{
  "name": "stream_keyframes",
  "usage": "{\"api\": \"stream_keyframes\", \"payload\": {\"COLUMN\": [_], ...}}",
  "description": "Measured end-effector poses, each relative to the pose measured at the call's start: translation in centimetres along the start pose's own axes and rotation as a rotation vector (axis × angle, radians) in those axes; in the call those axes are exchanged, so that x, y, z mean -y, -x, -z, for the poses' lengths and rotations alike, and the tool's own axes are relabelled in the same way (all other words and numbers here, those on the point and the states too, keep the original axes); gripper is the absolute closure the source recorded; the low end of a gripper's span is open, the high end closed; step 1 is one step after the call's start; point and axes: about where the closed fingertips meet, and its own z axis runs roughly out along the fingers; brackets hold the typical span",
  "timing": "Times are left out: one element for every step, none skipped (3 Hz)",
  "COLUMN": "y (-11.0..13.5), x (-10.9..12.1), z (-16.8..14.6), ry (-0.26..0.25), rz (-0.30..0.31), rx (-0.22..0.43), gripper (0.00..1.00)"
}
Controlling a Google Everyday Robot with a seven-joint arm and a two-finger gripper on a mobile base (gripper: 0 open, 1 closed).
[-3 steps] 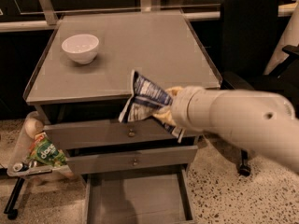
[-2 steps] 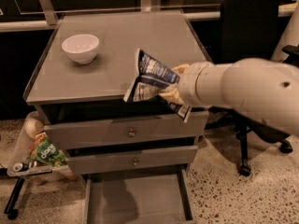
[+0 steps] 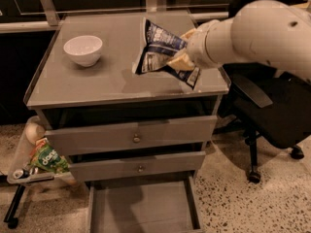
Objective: Pick blue chip bag from bottom drawer and place on counter
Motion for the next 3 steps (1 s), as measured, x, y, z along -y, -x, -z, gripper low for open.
{"api": "stream_keyframes", "payload": {"y": [1.6, 2.2, 2.2], "x": [2.7, 4.1, 3.3], "z": [-3.5, -7.5, -11.5], "ry": [0.033, 0.077, 0.143], "rz": [0.017, 0.009, -0.01], "rx": [0.035, 0.066, 0.087], "gripper": [1.0, 1.0, 1.0]}}
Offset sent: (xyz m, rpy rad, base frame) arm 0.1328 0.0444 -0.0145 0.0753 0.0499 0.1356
